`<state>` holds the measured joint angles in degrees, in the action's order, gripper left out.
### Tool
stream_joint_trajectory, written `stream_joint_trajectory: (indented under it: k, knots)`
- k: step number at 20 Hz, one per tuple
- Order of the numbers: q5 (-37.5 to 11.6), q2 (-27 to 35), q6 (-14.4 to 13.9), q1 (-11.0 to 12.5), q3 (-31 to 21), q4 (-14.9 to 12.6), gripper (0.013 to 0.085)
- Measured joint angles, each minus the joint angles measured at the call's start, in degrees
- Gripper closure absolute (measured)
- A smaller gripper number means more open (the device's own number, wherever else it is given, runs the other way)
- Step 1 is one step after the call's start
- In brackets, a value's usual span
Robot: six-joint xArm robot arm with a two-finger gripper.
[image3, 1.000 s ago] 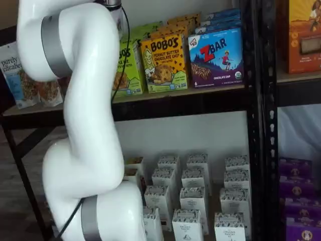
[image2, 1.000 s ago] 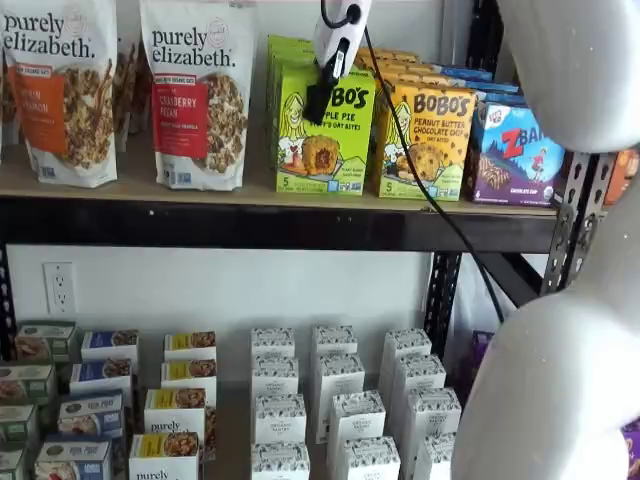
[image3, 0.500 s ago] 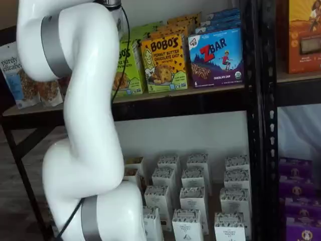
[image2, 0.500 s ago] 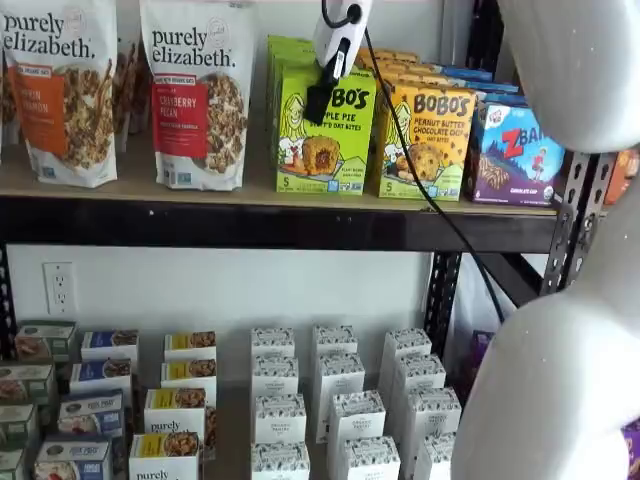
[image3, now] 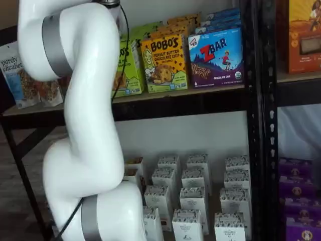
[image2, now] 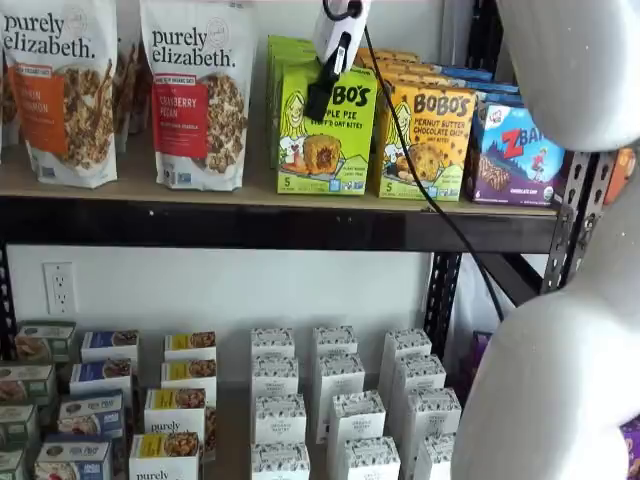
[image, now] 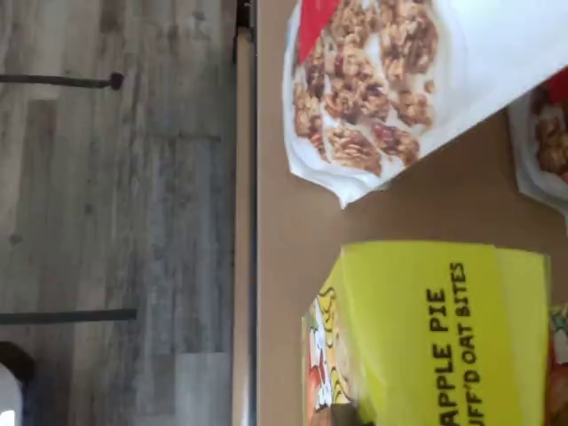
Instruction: Pick the green box on the top shelf, the fourth from the left
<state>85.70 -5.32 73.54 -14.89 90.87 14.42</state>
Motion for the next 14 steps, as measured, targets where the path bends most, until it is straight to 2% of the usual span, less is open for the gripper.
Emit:
stream_joint_trajectory:
  k: [7, 14]
  knots:
    - [6.15, -0.35, -1.03, -0.50, 2.10, 0.21, 0.0730]
    - [7.92, -4.12, -1.83, -0.93, -0.12, 0.11, 0.0730]
